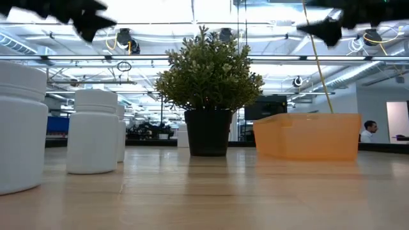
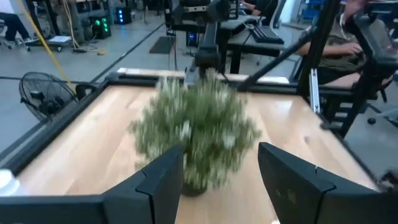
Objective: Pick and place pill bottles into a basket
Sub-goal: Put the white medicine bottle into the orange bin
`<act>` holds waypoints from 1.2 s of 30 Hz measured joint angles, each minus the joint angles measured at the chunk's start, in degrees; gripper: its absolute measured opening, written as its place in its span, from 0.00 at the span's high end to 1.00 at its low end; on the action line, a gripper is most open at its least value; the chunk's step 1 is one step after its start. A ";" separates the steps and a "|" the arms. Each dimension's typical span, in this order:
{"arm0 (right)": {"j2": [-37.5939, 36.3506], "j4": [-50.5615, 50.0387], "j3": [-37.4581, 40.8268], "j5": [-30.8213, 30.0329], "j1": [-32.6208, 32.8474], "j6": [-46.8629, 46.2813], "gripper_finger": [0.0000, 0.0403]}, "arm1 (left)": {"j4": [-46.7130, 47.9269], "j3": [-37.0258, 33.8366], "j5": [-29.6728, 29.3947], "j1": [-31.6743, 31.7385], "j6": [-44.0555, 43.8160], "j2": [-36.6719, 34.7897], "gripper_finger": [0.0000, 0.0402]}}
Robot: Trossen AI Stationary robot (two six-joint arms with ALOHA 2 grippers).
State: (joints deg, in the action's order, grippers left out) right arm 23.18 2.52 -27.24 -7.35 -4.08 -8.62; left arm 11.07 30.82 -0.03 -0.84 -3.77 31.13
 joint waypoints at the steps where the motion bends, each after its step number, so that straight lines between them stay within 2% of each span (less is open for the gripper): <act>1: 2.39 -0.18 -2.54 0.49 0.02 -0.12 0.16 | -0.01 3.09 -0.02 0.00 -0.31 2.57 0.47; 7: 16.90 0.60 -16.73 10.72 0.07 0.17 0.16 | -3.31 20.46 0.00 0.02 -6.65 16.18 0.47; 10: 20.65 4.93 -21.53 10.52 0.04 -2.40 0.16 | -6.24 26.97 0.04 -0.02 -9.98 20.14 0.47; 14: 22.50 14.17 -22.30 10.36 0.02 -3.08 0.16 | -6.93 32.08 0.02 0.18 -12.12 23.32 0.47; 19: 22.23 19.11 -22.30 10.42 0.02 -2.76 0.16 | -8.03 34.50 0.29 0.17 -13.48 24.42 0.47; 26: 22.25 19.65 -22.30 10.42 0.04 -3.11 0.16 | -8.24 34.52 -1.43 0.17 -18.10 24.42 0.47; 34: 22.41 15.59 -22.30 10.49 0.04 -2.21 0.16 | -5.48 34.54 -1.38 0.17 -15.94 24.43 0.47; 36: 22.41 15.30 -22.30 10.60 0.04 -0.89 0.16 | -4.02 34.54 0.22 0.19 -13.73 24.44 0.47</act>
State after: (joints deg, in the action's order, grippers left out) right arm 45.58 17.82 -49.54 3.25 -4.03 -9.51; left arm 7.04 65.36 0.18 -0.65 -17.50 55.57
